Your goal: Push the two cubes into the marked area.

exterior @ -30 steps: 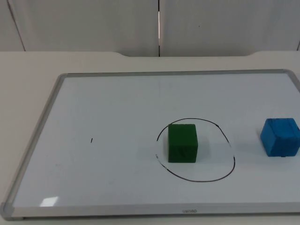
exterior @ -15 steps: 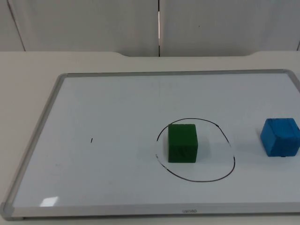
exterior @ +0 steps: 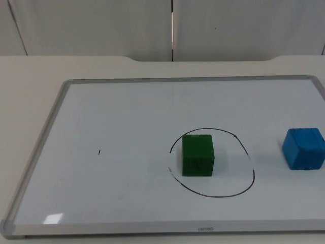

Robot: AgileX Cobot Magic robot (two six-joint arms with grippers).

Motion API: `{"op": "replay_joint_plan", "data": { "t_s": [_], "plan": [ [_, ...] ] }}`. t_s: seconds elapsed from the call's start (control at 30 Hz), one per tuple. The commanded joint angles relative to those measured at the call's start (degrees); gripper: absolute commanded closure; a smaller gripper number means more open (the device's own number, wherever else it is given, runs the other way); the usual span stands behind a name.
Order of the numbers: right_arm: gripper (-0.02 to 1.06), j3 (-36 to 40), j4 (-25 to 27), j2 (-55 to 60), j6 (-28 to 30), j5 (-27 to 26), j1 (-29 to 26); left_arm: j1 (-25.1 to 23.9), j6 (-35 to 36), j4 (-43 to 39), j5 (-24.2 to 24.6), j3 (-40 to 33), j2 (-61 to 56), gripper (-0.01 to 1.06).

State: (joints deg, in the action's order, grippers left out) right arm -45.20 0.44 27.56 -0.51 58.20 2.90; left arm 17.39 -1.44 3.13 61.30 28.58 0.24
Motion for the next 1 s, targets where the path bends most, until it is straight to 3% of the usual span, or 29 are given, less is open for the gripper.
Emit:
{"op": "replay_joint_plan", "data": {
  "t_s": [0.0,0.4,0.63,0.7,0.83,0.87,0.97],
  "plan": [
    [0.00,-2.1,0.1,5.0,0.1,-2.0,-0.3,-0.2,-0.2,0.7,0.2,-0.3,-0.2,1.05],
    [0.00,-10.6,0.1,28.7,0.1,-5.5,-0.3,-0.2,-0.2,0.6,0.2,-0.3,-0.2,1.05],
    [0.06,-11.9,0.1,40.1,0.1,-14.8,-0.3,-0.2,-0.2,0.6,0.2,-0.3,-0.2,1.05],
    [0.16,-11.9,0.1,44.0,0.1,-17.0,-0.3,-0.2,-0.2,0.6,0.2,-0.3,-0.2,1.05],
    [0.46,-11.9,0.1,51.8,-0.1,-19.5,-0.3,-0.2,-0.2,0.6,0.2,-0.3,-0.2,1.05],
    [0.46,-11.9,0.1,51.8,-0.1,-19.5,-0.3,-0.2,-0.2,0.6,0.2,-0.3,-0.2,1.05],
    [0.69,-11.9,0.1,56.4,-0.1,-20.8,-0.3,-0.2,-0.2,0.6,0.2,-0.3,-0.2,1.05]
  ]
}}
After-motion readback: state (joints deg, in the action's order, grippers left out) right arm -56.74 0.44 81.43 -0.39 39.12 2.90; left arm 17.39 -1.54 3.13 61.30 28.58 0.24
